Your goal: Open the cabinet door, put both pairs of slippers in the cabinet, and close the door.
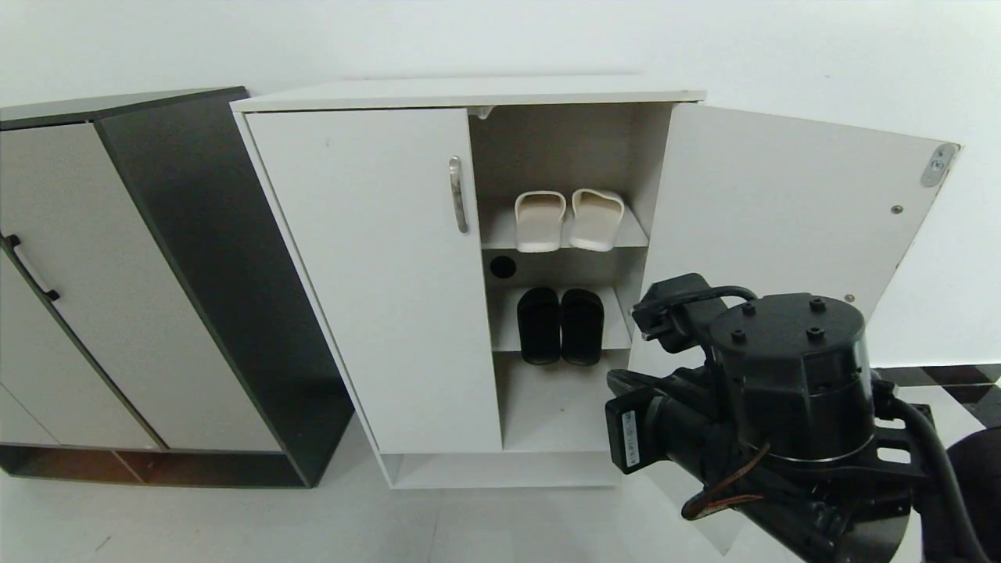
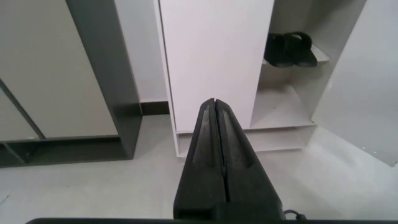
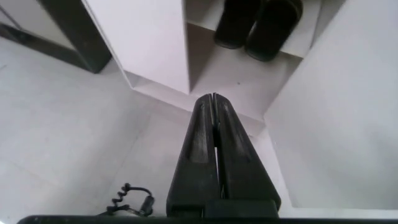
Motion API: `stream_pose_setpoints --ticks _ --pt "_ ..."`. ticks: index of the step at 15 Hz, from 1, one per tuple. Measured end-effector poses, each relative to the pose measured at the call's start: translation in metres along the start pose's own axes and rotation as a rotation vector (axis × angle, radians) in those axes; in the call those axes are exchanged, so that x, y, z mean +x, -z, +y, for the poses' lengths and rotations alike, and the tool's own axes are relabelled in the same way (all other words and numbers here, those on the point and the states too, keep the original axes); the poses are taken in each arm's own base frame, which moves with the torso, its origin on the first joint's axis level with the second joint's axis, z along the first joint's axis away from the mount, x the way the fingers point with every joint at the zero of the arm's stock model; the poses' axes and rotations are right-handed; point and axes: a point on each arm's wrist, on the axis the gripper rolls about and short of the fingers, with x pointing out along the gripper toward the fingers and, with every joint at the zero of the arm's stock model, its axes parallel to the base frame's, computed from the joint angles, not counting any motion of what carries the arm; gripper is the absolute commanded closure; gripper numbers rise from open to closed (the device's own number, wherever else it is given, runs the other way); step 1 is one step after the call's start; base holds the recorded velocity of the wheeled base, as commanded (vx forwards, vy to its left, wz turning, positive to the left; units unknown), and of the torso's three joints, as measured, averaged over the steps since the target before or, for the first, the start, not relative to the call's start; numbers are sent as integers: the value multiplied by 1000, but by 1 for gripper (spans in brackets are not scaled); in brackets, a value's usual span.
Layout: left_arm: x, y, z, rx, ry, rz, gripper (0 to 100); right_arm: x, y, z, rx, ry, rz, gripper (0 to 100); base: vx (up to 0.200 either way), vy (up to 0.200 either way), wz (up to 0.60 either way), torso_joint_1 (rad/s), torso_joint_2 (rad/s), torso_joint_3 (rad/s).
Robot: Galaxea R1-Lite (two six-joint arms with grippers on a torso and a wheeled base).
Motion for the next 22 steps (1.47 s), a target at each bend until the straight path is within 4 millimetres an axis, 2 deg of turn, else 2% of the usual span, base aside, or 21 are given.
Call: stream_pose_setpoints --ticks 7,11,22 --pt "0 0 0 -1 0 0 100 0 3 0 -4 0 4 100 0 0 0 0 -9 -9" --pt "0 0 0 0 0 1 100 1 4 0 -7 2 10 100 0 0 0 22 -227 -321" --pt "0 0 0 -1 0 0 100 1 3 0 -4 2 5 100 0 0 0 115 -492 -344"
